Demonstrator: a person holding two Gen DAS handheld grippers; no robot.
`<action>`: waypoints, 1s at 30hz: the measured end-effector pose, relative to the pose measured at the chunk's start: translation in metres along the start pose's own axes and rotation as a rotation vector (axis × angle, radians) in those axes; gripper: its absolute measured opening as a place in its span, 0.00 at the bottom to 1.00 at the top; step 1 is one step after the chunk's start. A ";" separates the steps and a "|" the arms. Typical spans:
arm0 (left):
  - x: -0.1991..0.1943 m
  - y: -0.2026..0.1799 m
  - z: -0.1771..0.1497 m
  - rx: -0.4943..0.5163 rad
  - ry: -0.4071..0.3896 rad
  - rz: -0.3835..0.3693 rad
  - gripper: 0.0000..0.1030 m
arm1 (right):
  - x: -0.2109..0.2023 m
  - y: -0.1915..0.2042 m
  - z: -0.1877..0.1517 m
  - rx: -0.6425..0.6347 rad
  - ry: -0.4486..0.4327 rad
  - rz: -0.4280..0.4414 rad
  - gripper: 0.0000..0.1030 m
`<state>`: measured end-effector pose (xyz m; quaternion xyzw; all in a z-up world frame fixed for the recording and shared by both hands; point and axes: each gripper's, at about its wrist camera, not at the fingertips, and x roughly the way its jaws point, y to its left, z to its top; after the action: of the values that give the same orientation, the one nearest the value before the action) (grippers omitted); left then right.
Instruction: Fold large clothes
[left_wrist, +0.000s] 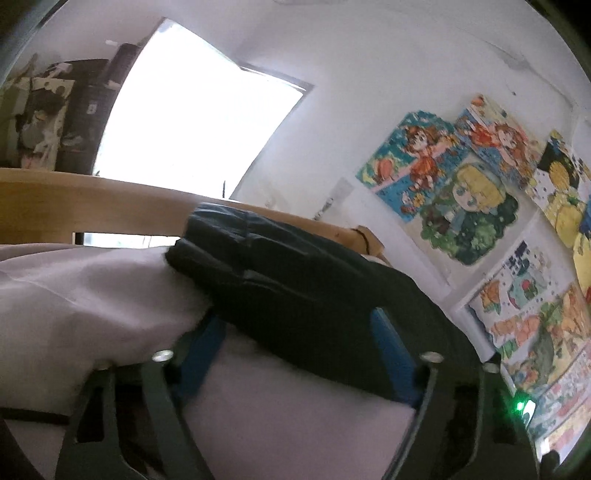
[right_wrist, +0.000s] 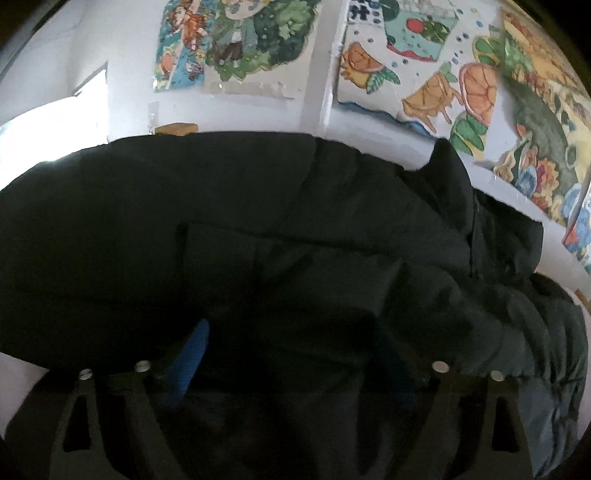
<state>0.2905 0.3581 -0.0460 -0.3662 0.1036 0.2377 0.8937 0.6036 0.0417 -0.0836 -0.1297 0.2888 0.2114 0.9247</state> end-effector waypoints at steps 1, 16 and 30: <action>0.002 0.000 0.000 -0.013 -0.011 -0.002 0.50 | 0.005 -0.001 -0.003 0.007 0.005 0.002 0.93; -0.033 -0.026 0.012 0.105 -0.168 -0.113 0.05 | 0.011 -0.002 -0.016 0.027 -0.018 0.018 0.96; -0.103 -0.152 0.048 0.338 -0.278 -0.536 0.03 | -0.117 -0.071 0.000 0.096 -0.008 0.133 0.96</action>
<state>0.2779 0.2616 0.1169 -0.1912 -0.0813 0.0218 0.9779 0.5499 -0.0576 -0.0059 -0.0650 0.3030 0.2590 0.9148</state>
